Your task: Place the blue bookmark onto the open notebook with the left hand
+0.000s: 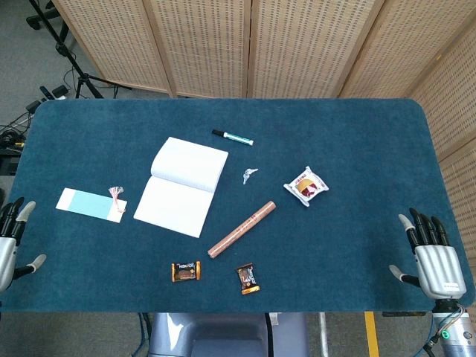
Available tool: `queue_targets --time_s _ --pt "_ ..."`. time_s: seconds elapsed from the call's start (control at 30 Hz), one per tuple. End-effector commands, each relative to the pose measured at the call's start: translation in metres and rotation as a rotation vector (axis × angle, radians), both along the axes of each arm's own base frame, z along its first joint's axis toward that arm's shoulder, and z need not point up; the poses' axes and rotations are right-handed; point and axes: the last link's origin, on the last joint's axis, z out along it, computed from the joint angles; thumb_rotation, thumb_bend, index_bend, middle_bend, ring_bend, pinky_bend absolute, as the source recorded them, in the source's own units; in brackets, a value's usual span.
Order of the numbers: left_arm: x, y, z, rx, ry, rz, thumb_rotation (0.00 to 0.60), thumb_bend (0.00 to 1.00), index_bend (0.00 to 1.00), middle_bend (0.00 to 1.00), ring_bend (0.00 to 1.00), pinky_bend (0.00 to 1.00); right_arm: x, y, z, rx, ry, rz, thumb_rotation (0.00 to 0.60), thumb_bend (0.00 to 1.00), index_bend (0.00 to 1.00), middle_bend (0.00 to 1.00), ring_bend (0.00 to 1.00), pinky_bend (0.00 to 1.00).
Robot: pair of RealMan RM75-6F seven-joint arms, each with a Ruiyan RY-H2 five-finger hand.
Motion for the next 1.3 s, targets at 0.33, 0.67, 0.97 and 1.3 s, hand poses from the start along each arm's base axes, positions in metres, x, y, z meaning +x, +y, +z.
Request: queue_targets --time_s 0.33,0.67,0.97,1.3 --pt "-0.003 0.002 0.001 -0.003 -0.001 0.018 0.6 0.14 0.0 0.0 0.0 0.0 0.001 -0.002 -0.002 0.009 0.003 0.004 0.6 0.16 0.0 0.0 0.0 0.01" --pt "-0.003 0.004 -0.001 -0.024 -0.009 0.017 0.6 0.14 0.0 0.0 0.0 0.0 0.002 -0.001 -0.005 0.015 0.009 0.007 0.6 0.16 0.0 0.0 0.0 0.01" --pt "-0.007 0.004 -0.001 -0.027 -0.002 0.031 0.6 0.14 0.0 0.0 0.0 0.0 0.004 -0.005 -0.008 0.031 0.007 0.005 0.6 0.16 0.0 0.0 0.0 0.01" --pt "-0.01 0.001 0.001 -0.016 -0.008 0.04 0.6 0.14 0.0 0.0 0.0 0.0 0.006 -0.006 -0.009 0.033 -0.001 0.016 0.6 0.16 0.0 0.0 0.0 0.01"
